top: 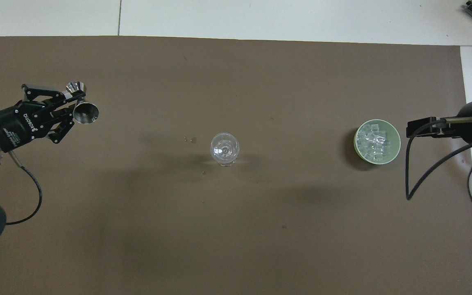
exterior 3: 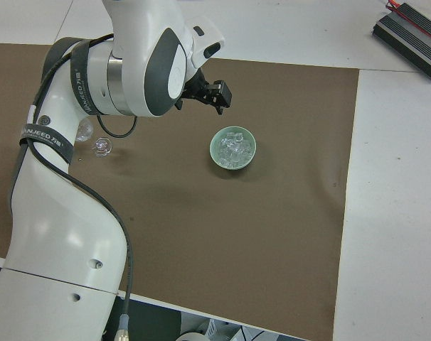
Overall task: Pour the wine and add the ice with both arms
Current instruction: 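Return the jigger with the left gripper while the right gripper reaches the bowl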
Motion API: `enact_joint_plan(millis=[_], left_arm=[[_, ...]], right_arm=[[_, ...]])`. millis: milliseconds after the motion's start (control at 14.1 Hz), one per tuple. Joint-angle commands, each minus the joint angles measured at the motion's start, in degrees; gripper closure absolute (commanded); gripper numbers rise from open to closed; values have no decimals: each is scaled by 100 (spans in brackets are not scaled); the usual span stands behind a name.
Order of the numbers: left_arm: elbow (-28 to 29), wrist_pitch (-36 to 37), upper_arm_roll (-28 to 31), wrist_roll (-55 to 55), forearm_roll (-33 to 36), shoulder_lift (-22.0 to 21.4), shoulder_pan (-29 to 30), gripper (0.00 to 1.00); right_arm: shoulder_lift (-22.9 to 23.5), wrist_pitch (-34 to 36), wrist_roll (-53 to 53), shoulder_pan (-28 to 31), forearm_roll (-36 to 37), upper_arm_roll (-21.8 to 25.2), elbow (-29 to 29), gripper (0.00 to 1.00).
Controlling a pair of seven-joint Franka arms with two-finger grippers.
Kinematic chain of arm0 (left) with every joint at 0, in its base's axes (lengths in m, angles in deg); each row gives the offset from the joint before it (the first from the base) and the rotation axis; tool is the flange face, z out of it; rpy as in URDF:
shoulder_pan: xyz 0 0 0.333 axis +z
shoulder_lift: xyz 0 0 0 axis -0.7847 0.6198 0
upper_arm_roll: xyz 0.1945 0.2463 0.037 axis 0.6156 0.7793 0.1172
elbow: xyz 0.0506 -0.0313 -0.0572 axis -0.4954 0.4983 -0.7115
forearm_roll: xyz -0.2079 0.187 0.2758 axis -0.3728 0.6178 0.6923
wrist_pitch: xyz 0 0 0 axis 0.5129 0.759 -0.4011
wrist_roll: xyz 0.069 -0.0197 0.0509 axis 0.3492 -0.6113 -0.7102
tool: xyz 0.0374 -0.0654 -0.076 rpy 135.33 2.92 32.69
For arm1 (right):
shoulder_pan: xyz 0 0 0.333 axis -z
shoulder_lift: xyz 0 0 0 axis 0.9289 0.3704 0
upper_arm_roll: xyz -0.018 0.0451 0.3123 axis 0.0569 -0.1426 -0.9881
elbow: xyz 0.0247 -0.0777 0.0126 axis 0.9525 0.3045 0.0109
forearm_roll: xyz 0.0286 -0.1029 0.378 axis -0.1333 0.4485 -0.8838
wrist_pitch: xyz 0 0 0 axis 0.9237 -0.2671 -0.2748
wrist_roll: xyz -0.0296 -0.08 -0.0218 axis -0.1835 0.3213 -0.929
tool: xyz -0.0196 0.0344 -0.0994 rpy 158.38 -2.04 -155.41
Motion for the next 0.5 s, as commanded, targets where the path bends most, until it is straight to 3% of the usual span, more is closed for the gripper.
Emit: enact_joint_plan(millis=[0,213,426], left_arm=[[98,511,-80,-923,229,-97,517,100],[72,924,-80,-1268,229,175,913,100],[-16,1057,-80,-1873,352,396,1072,100]], right_arm=[[9,-289,-489,46,-69,-26,205,0],[106,-719,-1008,46,-69,-17,468,0],[193,-1589,-1605,63,-69,-17,1003,0]])
